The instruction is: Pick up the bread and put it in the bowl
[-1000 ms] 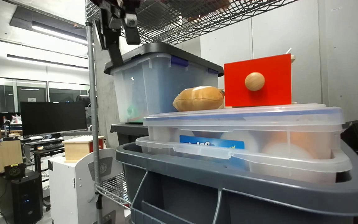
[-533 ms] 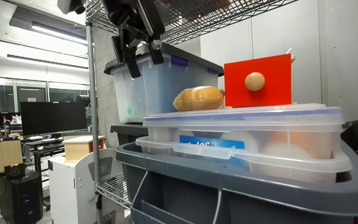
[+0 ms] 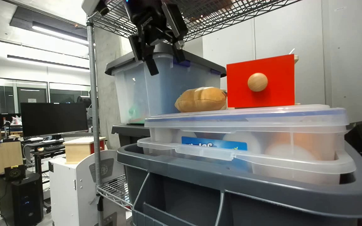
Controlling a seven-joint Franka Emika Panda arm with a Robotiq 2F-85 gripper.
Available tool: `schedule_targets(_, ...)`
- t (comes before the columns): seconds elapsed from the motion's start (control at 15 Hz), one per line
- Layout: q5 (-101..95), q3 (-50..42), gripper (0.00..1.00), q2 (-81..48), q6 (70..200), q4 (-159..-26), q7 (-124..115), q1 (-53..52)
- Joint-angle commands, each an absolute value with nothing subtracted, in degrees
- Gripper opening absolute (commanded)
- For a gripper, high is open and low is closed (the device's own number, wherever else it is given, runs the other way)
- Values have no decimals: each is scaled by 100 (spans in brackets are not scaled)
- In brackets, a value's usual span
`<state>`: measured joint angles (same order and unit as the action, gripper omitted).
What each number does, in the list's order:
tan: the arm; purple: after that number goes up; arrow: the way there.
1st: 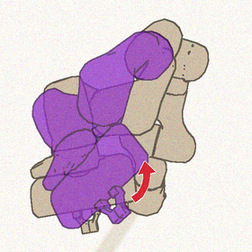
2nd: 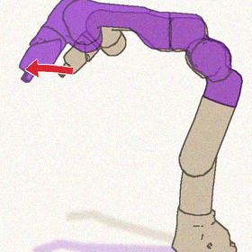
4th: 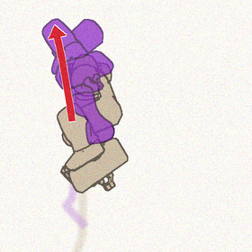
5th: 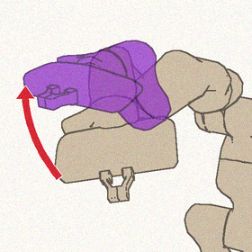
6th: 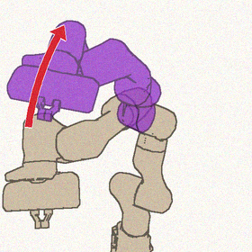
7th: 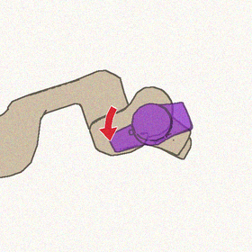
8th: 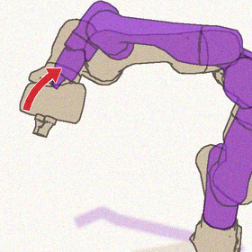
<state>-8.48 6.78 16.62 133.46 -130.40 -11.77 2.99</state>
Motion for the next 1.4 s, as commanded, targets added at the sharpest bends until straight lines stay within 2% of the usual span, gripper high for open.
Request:
schedule_targets(0.0, -883, 526, 100, 1364, 13518, -12770, -972, 218)
schedule_targets(1.33, -947, 231, 100, 235, 14042, -12393, -603, 219)
